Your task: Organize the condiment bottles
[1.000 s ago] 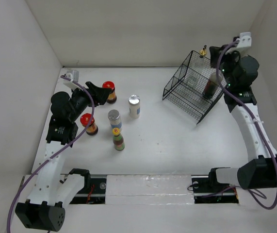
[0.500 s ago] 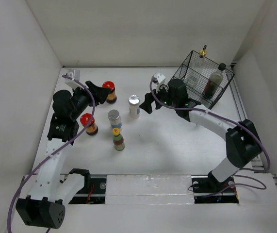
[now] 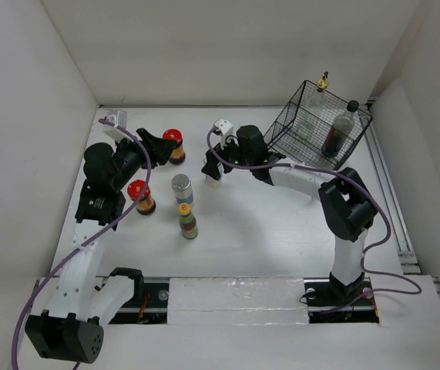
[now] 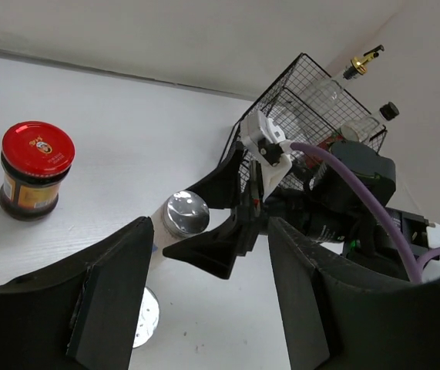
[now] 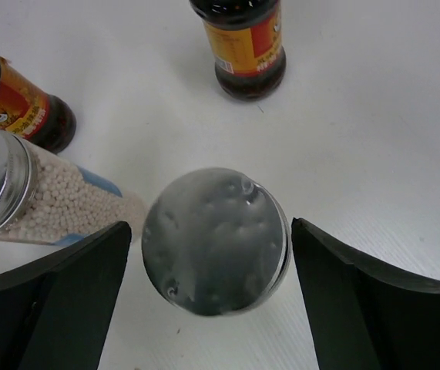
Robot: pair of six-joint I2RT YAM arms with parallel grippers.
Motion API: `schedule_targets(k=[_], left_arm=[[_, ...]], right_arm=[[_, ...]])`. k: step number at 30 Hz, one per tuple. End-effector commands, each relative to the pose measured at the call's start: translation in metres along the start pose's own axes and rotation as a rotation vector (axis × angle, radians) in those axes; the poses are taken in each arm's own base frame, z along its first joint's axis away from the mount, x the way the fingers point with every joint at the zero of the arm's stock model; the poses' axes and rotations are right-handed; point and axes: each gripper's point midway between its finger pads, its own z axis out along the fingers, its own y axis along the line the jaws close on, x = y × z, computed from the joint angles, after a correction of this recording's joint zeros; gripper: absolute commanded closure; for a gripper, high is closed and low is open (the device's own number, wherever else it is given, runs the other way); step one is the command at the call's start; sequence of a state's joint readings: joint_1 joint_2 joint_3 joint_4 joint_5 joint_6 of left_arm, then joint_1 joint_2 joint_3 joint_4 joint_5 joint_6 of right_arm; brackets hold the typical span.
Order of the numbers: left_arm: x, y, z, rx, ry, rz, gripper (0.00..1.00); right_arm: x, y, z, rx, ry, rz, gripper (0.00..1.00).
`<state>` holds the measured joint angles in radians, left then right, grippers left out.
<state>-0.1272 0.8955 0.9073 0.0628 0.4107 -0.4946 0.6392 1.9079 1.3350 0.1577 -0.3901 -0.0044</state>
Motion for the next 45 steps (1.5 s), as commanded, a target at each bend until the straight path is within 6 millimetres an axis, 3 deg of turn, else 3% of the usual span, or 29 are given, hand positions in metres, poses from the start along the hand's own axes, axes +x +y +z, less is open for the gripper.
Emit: schedule_targets(k=[1,3,4,5,7,9,10,11,12,14,15,16,18,20,23,28,30,33,39,45], left_arm=[[-0.009,-0.006,-0.001,0.025,-0.034,0.015,0.43],[-0.009,-0.006,-0.001,0.025,-0.034,0.015,0.43],[-0.009,-0.006,-0.001,0.025,-0.034,0.015,0.43],[-0.009,-0.006,-0.001,0.025,-0.034,0.015,0.43],[-0.009,-0.006,-0.001,0.025,-0.034,0.015,0.43],[-0.009,-0.006,-0.001,0.025,-0.034,0.015,0.43],[-0.009,-0.006,-0.001,0.025,-0.034,0.015,0.43],[-0.009,-0.006,-0.001,0.025,-0.034,0.015,0.43],[-0.009,-0.006,-0.001,0.025,-0.034,0.015,0.43],[-0.009,-0.006,-0.001,0.025,-0.034,0.015,0.43],[-0.009,-0.006,-0.001,0.025,-0.034,0.015,0.43],[-0.009,-0.006,-0.001,0.025,-0.034,0.015,0.43],[-0.01,-0.009,-0.004,0.038,-0.036,0.019,0.43],[-0.01,-0.009,-0.004,0.038,-0.036,0.019,0.43],[-0.01,-0.009,-0.004,0.038,-0.036,0.019,0.43],[-0.01,-0.009,-0.004,0.038,-0.036,0.019,0.43],[-0.01,-0.009,-0.004,0.038,-0.036,0.019,0.43],[-0.01,-0.009,-0.004,0.038,-0.036,0.028,0.43],[-0.01,-0.009,-0.004,0.038,-0.036,0.028,0.43],[-0.01,-0.009,-0.004,0.038,-0.036,0.028,0.43]], right_arm=[[-0.042,0.009,0.011,-0.012,-0.127,-0.05,0.13],[-0.047,0.01,0.011,-0.014,-0.149,-0.049,0.25],[-0.051,0.009,0.009,-0.005,-0.165,-0.039,0.4],[-0.058,0.01,0.006,-0.005,-0.182,-0.045,0.47],[-0.072,0.013,-0.002,0.004,-0.222,-0.045,0.57],[-0.107,0.012,-0.031,0.018,-0.306,-0.045,0.57],[-0.112,0.013,-0.04,0.03,-0.328,-0.051,0.57],[-0.14,0.013,-0.069,0.059,-0.396,-0.069,0.57],[-0.154,0.011,-0.084,0.089,-0.438,-0.077,0.58],[-0.172,-0.011,-0.117,0.19,-0.5,-0.074,0.58],[-0.19,-0.013,-0.143,0.225,-0.562,-0.087,0.58],[-0.201,-0.036,-0.163,0.317,-0.603,-0.077,0.58],[-0.208,-0.056,-0.189,0.41,-0.638,-0.078,0.58],[-0.205,-0.088,-0.21,0.517,-0.649,-0.058,0.59],[-0.204,-0.12,-0.238,0.651,-0.672,-0.043,0.59],[-0.209,-0.163,-0.265,0.777,-0.684,-0.053,0.61],[-0.203,-0.178,-0.268,0.786,-0.662,-0.053,0.61],[-0.197,-0.186,-0.268,0.784,-0.647,-0.04,0.61],[-0.166,-0.213,-0.267,0.83,-0.587,-0.006,0.61],[-0.138,-0.228,-0.243,0.792,-0.526,0.047,0.61]])
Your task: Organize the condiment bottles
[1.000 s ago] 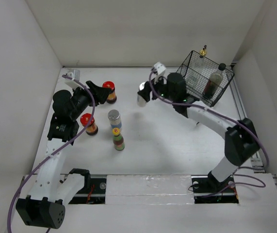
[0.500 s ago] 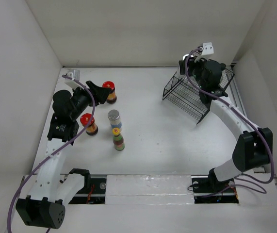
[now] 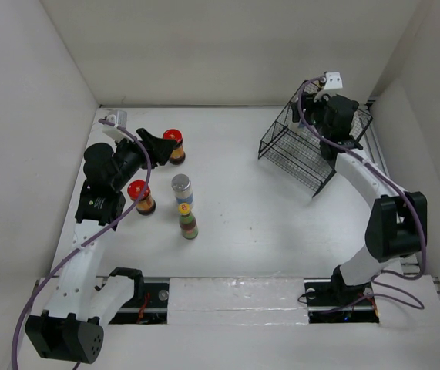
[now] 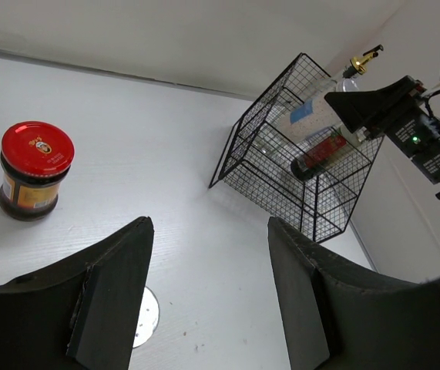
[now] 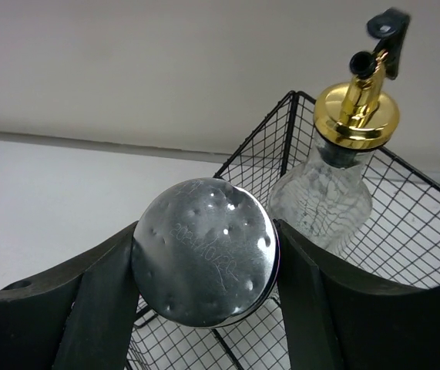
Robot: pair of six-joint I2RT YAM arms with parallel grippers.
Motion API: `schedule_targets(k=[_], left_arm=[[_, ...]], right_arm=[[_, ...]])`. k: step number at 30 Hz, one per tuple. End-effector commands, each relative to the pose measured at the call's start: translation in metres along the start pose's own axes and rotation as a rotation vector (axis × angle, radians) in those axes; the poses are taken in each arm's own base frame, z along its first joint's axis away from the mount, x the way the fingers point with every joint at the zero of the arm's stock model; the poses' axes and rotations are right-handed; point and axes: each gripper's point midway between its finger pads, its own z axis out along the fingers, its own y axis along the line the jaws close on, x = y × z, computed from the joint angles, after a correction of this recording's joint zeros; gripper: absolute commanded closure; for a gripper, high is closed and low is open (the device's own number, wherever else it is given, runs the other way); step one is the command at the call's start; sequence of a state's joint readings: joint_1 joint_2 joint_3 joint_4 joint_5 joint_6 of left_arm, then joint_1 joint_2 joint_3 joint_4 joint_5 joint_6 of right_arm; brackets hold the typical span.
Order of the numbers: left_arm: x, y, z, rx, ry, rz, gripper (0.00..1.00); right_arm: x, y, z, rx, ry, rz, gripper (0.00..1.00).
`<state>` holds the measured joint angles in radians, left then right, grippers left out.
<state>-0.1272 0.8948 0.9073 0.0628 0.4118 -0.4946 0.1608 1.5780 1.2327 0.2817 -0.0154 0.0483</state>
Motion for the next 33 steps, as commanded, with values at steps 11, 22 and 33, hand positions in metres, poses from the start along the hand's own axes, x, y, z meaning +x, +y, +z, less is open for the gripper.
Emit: schedule_targets(k=[11,22,33], left_arm=[[-0.011,-0.01,-0.003,0.041,-0.043,0.031,0.43],[-0.01,-0.008,-0.001,0.036,-0.036,0.019,0.43],[-0.012,-0.004,-0.005,0.004,-0.053,0.017,0.41]], right_arm=[[0.032,-0.014,0.042,-0.041,-0.017,0.122,0.53],[-0.002,-0.008,0.025,-0.057,-0.062,0.15,0.13],[-0.051,0.088,-0.037,-0.298,-0.131,0.131,0.52]])
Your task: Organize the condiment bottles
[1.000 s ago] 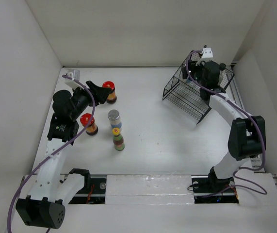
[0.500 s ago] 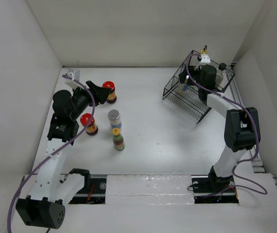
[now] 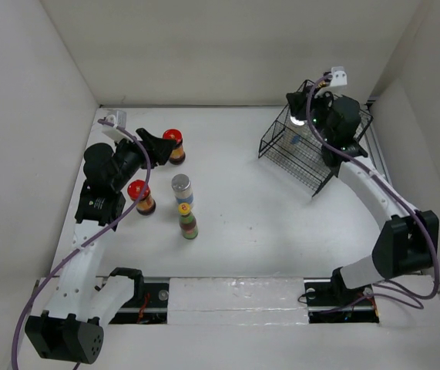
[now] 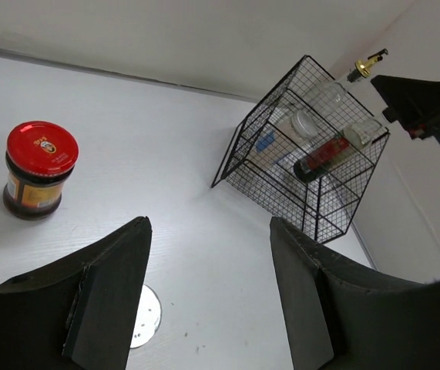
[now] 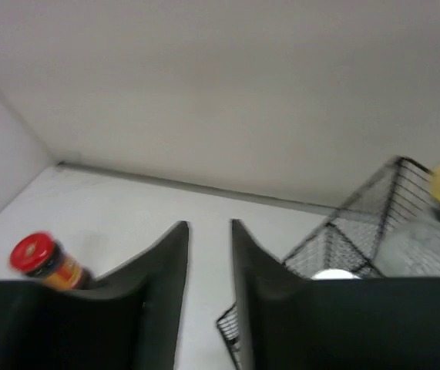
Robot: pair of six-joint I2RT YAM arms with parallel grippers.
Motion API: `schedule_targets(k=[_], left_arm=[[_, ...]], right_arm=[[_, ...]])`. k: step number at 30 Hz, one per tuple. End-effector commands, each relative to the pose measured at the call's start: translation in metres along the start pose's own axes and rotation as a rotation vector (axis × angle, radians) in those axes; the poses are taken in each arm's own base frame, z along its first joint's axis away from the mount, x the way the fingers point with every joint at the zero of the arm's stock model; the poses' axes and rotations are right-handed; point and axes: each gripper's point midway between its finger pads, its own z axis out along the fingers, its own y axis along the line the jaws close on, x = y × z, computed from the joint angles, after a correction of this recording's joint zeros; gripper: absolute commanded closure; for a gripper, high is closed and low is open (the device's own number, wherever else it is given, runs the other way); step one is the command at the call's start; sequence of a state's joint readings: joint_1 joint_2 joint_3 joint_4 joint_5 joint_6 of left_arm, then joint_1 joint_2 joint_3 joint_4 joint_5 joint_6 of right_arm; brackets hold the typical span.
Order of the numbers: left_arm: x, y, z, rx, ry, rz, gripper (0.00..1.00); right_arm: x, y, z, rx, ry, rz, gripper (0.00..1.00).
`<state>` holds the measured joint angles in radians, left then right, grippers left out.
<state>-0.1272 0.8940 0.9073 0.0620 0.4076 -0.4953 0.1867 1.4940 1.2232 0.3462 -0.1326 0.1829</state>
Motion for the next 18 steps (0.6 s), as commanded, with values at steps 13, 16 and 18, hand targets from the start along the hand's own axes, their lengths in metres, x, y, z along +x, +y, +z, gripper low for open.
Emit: schedule_targets(k=[13,16,18], left_arm=[[-0.027,0.005,-0.016,-0.084,-0.122,0.018,0.46],[-0.026,0.004,-0.016,-0.076,-0.117,0.018,0.46],[-0.028,0.002,-0.015,-0.071,-0.125,0.012,0.46]], right_arm=[[0.106,0.308,-0.161,-0.974,0.242,-0.069,0.12],[0.127,0.334,-0.187,-1.083,0.286,-0.105,0.07],[0.146,0.347,-0.189,-1.114,0.343,-0.105,0.06]])
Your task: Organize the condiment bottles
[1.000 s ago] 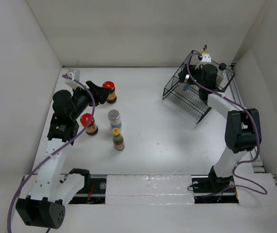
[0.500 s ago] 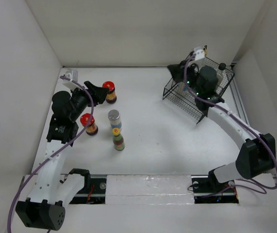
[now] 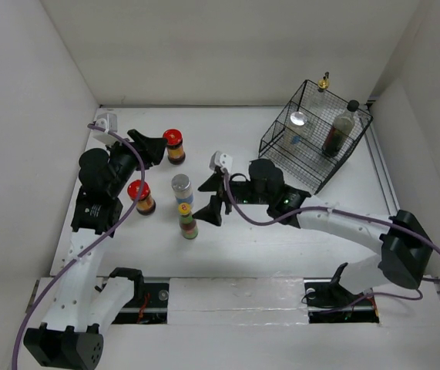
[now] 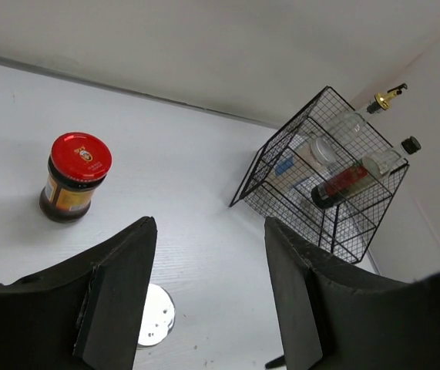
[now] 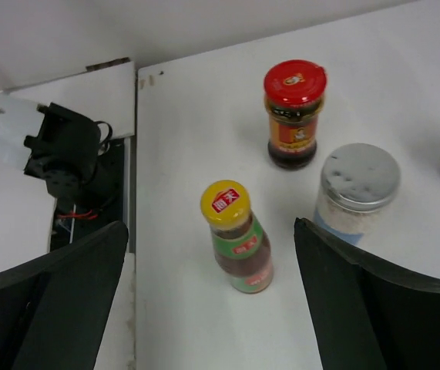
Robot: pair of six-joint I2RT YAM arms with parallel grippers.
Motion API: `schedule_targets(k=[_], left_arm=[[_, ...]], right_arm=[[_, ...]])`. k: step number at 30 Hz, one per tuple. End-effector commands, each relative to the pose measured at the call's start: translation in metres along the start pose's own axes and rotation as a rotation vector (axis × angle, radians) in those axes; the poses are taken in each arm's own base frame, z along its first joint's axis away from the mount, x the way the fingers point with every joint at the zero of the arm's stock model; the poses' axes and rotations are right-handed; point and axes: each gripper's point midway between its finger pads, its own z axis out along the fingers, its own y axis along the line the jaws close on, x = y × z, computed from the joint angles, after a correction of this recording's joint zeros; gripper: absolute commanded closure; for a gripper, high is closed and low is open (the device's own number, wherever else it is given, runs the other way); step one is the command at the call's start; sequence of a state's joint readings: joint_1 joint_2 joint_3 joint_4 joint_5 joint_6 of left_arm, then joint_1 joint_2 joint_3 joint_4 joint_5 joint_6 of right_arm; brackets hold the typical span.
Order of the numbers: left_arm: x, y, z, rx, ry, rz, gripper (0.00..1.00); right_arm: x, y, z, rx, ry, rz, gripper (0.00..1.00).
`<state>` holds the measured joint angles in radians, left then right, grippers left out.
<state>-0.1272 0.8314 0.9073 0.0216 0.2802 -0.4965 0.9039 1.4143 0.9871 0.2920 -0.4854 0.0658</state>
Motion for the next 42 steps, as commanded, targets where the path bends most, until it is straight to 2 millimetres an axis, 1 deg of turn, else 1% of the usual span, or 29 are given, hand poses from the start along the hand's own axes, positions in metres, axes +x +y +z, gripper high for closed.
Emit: schedule_targets(k=[1,3,5,6,9,10,12,15,17,18,20,21,22,23,26,27,28,29,30,31,32,33,34,35,36,37,38,39,42], left_arm=[[-0.012,-0.007,-0.001,0.026,-0.039,0.003,0.46],[-0.012,-0.007,-0.001,0.026,-0.039,0.003,0.46],[-0.011,-0.009,-0.001,0.035,-0.033,0.003,0.46],[-0.011,-0.009,-0.001,0.035,-0.033,0.003,0.46],[-0.006,-0.008,-0.001,0.038,-0.021,0.001,0.46],[-0.008,-0.009,-0.001,0.042,-0.028,0.004,0.46],[-0.007,-0.01,-0.001,0.05,-0.024,0.004,0.46],[-0.009,-0.012,-0.003,0.055,-0.031,0.006,0.46],[-0.01,-0.015,-0.003,0.067,-0.033,0.009,0.46],[-0.01,-0.015,-0.003,0.067,-0.034,0.009,0.46],[-0.009,-0.016,-0.004,0.075,-0.029,0.009,0.46],[-0.009,-0.016,-0.004,0.075,-0.029,0.009,0.46],[-0.009,-0.016,-0.004,0.075,-0.029,0.009,0.46],[-0.009,-0.016,-0.004,0.075,-0.029,0.009,0.46],[-0.009,-0.016,-0.004,0.075,-0.029,0.009,0.46],[-0.009,-0.016,-0.004,0.075,-0.029,0.009,0.46],[-0.006,-0.013,-0.003,0.07,-0.021,0.007,0.46],[-0.007,-0.016,-0.003,0.083,-0.024,0.009,0.46],[-0.007,-0.016,-0.003,0.083,-0.024,0.009,0.46],[-0.007,-0.016,-0.003,0.083,-0.024,0.009,0.46],[-0.007,-0.016,-0.003,0.083,-0.024,0.009,0.46],[-0.003,-0.016,-0.001,0.088,-0.01,0.007,0.46],[-0.003,-0.016,-0.001,0.088,-0.009,0.007,0.46],[-0.003,-0.016,-0.001,0.088,-0.009,0.007,0.46],[-0.003,-0.016,-0.001,0.088,-0.009,0.007,0.46],[-0.003,-0.016,-0.001,0.088,-0.009,0.007,0.46],[-0.003,-0.016,-0.001,0.088,-0.009,0.007,0.46],[-0.003,-0.016,-0.001,0.088,-0.009,0.007,0.46],[-0.005,-0.017,-0.001,0.093,-0.017,0.01,0.46]], right_arm=[[0.002,0.023,0.017,-0.1,0.018,-0.068,0.06],[0.01,0.02,0.029,-0.096,0.039,-0.059,0.06],[0.007,0.019,0.039,-0.086,0.029,-0.067,0.06],[0.018,0.014,0.044,-0.075,0.053,-0.055,0.06],[0.013,0.007,0.053,-0.058,0.034,-0.055,0.07],[0.018,0.006,0.057,-0.057,0.039,-0.03,0.09],[0.018,0.002,0.063,-0.049,0.018,-0.03,0.1],[0.018,0.0,0.074,-0.052,-0.012,0.014,0.19],[0.027,-0.002,0.078,-0.044,-0.017,0.055,0.29],[0.015,-0.004,0.079,-0.037,-0.064,0.047,0.32],[0.027,-0.006,0.084,-0.035,-0.046,0.074,0.33],[0.024,-0.006,0.084,-0.036,-0.055,0.069,0.41],[0.03,-0.008,0.086,-0.034,-0.045,0.074,0.5],[0.03,-0.007,0.086,-0.034,-0.044,0.083,0.63],[0.024,-0.004,0.082,-0.036,-0.057,0.078,0.72],[0.005,0.0,0.075,-0.042,-0.092,0.062,0.73],[0.0,0.001,0.07,-0.033,-0.104,0.058,0.75],[-0.014,0.005,0.064,-0.037,-0.13,0.046,0.75],[-0.024,-0.001,0.055,-0.011,-0.155,0.039,0.77],[-0.053,0.002,0.038,0.001,-0.216,0.014,0.77],[-0.067,-0.011,0.025,0.054,-0.243,0.009,0.77],[-0.081,-0.017,0.013,0.089,-0.271,0.002,0.78],[-0.107,-0.018,-0.008,0.123,-0.326,-0.017,0.78],[-0.117,-0.028,-0.021,0.176,-0.335,-0.013,0.78],[-0.127,-0.054,-0.041,0.299,-0.362,-0.02,0.78],[-0.141,-0.066,-0.057,0.368,-0.389,-0.034,0.78],[-0.157,-0.072,-0.081,0.438,-0.426,-0.067,0.78],[-0.167,-0.099,-0.108,0.571,-0.459,-0.073,0.78],[-0.188,-0.124,-0.165,0.75,-0.528,-0.1,0.79]])
